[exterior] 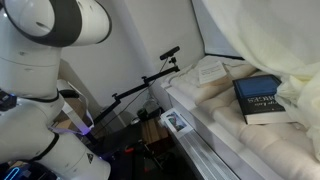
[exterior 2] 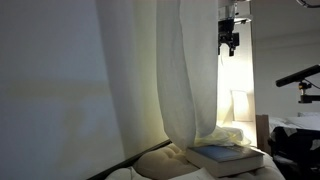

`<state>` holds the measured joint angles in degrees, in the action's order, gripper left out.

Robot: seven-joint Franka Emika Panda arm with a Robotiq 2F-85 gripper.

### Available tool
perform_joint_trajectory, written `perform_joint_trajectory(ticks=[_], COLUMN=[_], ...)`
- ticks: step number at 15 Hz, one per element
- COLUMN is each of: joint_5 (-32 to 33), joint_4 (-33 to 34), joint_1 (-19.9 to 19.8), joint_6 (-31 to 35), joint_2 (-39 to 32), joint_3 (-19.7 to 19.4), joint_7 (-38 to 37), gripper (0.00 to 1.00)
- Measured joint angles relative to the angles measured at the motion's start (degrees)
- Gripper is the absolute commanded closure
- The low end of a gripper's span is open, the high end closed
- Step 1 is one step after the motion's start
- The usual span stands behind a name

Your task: Draw the curtain to the right

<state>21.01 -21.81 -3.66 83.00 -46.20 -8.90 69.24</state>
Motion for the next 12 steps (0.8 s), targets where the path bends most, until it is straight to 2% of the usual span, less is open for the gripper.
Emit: perform_joint_trajectory(ticks=[6,12], joint_5=[1.27,2.51], joint_4=[0.02,0.03], joint_1=[2.50,4.12], joint_6=[-8.53,-12.76], joint_2=[-3.79,-7.36], joint_3=[-0.04,-0.06], joint_7=[13.62,29.53], gripper=[0.00,0.00])
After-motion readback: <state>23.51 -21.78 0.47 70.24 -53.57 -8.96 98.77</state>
